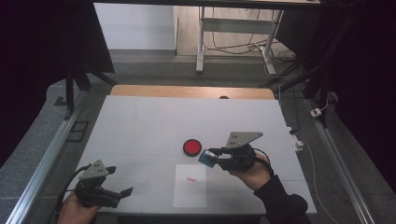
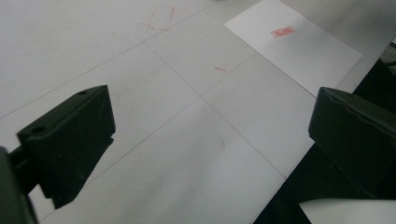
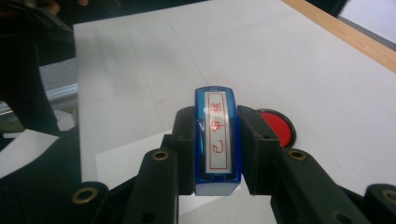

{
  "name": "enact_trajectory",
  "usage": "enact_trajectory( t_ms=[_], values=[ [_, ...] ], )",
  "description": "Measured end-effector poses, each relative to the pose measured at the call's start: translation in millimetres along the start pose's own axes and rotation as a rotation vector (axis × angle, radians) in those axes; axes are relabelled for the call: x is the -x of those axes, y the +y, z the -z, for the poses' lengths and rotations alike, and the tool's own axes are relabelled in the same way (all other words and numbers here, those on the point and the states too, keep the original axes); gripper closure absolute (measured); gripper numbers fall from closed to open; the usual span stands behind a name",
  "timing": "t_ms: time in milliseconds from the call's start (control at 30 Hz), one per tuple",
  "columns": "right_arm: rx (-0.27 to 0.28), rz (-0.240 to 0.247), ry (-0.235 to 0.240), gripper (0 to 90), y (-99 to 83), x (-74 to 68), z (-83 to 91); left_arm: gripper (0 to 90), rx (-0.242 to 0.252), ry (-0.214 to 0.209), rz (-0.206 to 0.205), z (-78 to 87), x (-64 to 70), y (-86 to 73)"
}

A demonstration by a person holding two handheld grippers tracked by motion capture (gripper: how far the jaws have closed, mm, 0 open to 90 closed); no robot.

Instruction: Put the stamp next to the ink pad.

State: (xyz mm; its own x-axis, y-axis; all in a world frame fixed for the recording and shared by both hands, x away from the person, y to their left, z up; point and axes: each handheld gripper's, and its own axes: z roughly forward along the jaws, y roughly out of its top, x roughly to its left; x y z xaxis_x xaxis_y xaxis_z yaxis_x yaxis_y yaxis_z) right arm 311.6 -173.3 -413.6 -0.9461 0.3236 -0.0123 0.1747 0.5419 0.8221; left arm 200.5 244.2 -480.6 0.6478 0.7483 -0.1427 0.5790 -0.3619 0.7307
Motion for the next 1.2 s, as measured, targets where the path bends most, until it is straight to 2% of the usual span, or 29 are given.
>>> enact_trajectory(
  t_ms=[267, 533, 733, 1200],
  values=[
    [-0.043, 0.006, -0.059, 69.8, -11.2, 9.0, 2.7, 0.3, -0.014, -0.005, 0.006, -1.7, -0.7, 0.7],
    [-0.062, -0.037, -0.11, 69.8, -21.9, 21.8, 4.6, 0.6, -0.02, 0.005, 0.004, -2.4, 0.0, 1.0],
    [-0.098, -0.046, -0.168, 69.8, -29.1, 30.0, 3.9, 0.9, -0.023, 0.006, -0.001, -2.5, 0.5, 1.0],
    [-0.129, -0.065, -0.287, 69.8, -47.0, 53.5, 6.3, 1.1, -0.019, 0.016, 0.013, -2.3, -0.2, 0.9]
  ],
)
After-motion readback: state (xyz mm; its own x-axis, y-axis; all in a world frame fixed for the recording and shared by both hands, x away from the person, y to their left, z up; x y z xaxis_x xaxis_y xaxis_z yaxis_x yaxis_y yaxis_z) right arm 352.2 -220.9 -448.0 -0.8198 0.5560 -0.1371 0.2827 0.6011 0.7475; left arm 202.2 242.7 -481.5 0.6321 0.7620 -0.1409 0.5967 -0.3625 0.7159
